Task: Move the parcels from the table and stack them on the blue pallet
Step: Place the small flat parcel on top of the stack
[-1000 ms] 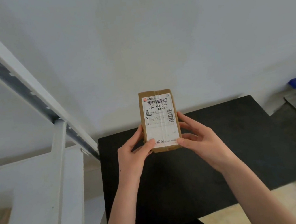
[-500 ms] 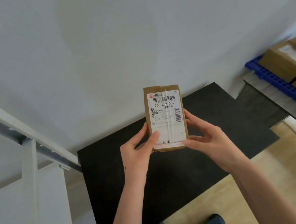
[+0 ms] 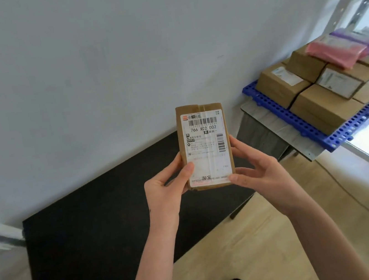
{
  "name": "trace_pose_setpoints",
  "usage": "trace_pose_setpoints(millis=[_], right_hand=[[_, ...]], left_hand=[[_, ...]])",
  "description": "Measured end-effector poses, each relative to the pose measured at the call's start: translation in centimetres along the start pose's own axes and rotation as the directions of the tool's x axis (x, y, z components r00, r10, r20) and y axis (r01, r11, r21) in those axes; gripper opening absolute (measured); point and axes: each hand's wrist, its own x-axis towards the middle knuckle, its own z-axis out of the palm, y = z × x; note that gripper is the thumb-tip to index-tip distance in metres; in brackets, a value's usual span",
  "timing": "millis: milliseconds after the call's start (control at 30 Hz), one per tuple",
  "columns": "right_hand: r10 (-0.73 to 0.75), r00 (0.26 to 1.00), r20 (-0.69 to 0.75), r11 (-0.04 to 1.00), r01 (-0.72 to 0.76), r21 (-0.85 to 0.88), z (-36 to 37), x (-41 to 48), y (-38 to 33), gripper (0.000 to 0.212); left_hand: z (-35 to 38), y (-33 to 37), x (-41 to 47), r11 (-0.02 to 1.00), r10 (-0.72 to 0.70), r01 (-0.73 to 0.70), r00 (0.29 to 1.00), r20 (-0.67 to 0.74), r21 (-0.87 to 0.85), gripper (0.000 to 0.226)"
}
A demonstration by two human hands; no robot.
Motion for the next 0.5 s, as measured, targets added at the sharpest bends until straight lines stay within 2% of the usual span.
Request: trace_pose_setpoints(millis=[267, 500], right_hand=[[0.011, 0.996, -0.092, 0.999, -0.007, 0.042, -11.2, -2.6, 2.1, 0.075], [0.018, 0.975, -0.221, 0.986, 0.02, 0.167, -18.0, -4.8, 4.7, 0.069]], left_hand=[[11.0, -3.4, 0.2, 0.998, 0.025, -0.027, 0.999, 0.027, 0.054, 0.047], [17.9, -5.3, 1.0, 0.992, -0.004, -0.018, 0.984, 0.177, 0.124, 0.043]])
